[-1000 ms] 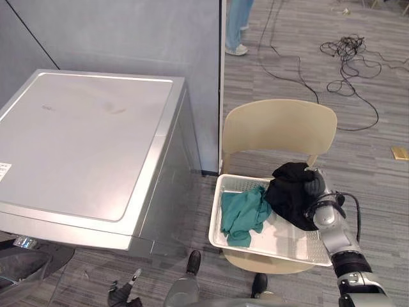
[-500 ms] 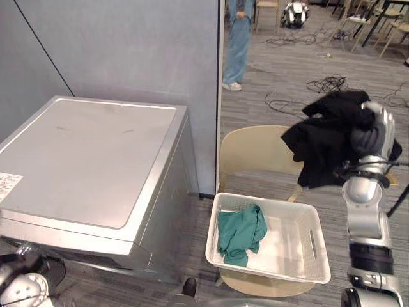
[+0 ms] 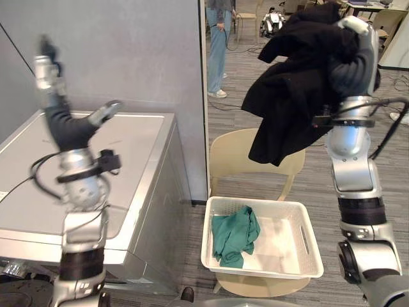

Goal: Pick up the laundry basket with both hands and put the clothes into the washing machine.

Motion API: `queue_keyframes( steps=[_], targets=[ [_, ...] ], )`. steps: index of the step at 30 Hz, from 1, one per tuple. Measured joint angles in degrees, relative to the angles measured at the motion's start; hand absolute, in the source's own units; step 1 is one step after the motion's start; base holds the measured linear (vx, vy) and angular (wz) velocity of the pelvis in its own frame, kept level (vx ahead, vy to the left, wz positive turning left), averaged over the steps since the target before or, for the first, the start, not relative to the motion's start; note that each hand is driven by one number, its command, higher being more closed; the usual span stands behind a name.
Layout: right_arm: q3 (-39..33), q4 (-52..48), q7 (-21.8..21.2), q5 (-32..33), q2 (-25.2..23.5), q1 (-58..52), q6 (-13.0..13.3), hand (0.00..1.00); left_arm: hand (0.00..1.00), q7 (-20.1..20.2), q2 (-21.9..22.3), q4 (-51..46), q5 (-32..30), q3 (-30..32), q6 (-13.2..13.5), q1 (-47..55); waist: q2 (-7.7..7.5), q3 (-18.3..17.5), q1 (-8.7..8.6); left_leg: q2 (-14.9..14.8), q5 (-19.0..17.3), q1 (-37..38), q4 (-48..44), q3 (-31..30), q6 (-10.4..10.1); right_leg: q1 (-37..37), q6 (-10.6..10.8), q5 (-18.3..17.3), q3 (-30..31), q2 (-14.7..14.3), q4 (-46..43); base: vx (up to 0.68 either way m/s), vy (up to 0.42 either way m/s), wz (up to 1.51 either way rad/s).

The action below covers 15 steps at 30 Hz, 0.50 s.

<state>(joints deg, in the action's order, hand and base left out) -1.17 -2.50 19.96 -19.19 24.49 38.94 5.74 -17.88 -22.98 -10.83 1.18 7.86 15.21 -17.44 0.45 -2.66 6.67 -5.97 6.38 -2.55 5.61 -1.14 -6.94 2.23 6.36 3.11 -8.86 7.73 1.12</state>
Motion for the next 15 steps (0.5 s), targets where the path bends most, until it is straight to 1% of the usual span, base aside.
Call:
queue_keyframes(
  steps=[2,4,8,9,10,13,15],
  targets=[
    [1.3,0.0,0.0,2.0,-1.9,1.3,0.4,1.0,0.0,0.4,0.0,4.2,1.8,-3.1,-0.6,-3.8,0.0,0.0,-1.18,0.0,0.0,0.0,0.1,0.3,0.0,0.1,0.0,0.1,0.4,0.0,0.0,-0.03,0.005,-0.18],
    [3.4,0.0,0.0,5.1,-4.7,2.2,0.7,1.0,0.0,0.5,0.0,9.4,2.9,-7.4,-1.8,-8.7,-0.15,-0.1,-2.26,0.0,0.0,0.4,0.3,1.7,0.0,0.9,0.0,0.2,1.7,0.0,-0.3,-0.04,0.008,-0.27],
    [4.7,0.0,-0.1,8.5,-6.9,2.3,1.5,1.0,0.0,1.3,0.2,15.5,3.4,-11.5,-3.7,-15.0,-0.14,0.0,-3.43,-0.1,0.0,0.4,0.3,3.0,0.0,1.8,-0.3,1.0,3.4,-0.2,0.1,-0.04,0.005,-0.26],
    [4.9,0.0,-0.1,8.8,-7.0,2.3,1.6,1.0,0.0,1.4,0.2,16.0,3.4,-11.9,-3.8,-15.6,-0.13,-0.1,-3.71,-0.1,0.0,0.4,0.3,3.1,0.0,1.8,-0.2,1.1,3.6,-0.2,0.2,-0.04,-0.002,-0.11],
    [5.5,0.0,-0.2,9.7,-7.3,2.3,1.8,1.0,0.0,1.4,0.2,16.1,3.4,-12.4,-3.8,-16.1,-0.14,-0.1,-4.59,-0.2,0.0,0.5,0.3,3.1,0.0,1.9,-0.2,1.1,3.7,-0.3,0.2,-0.03,-0.003,-0.09],
    [6.5,-0.1,-0.3,10.9,-7.8,2.3,2.5,1.0,0.0,1.6,0.2,18.2,4.5,-15.3,-3.8,-19.0,-0.19,-0.1,-4.86,-0.6,0.0,0.6,0.3,3.6,0.0,2.1,-0.3,1.3,4.2,-0.7,0.3,-0.03,-0.01,-0.09],
    [7.4,-0.3,-0.5,12.1,-8.9,2.3,2.9,1.0,0.0,1.8,0.2,18.9,5.3,-16.8,-3.8,-20.1,-0.21,-0.2,-5.67,-0.9,0.0,0.6,0.3,3.7,0.0,2.0,-0.3,1.3,4.2,-1.0,0.4,-0.03,-0.02,-0.04]
  ],
)
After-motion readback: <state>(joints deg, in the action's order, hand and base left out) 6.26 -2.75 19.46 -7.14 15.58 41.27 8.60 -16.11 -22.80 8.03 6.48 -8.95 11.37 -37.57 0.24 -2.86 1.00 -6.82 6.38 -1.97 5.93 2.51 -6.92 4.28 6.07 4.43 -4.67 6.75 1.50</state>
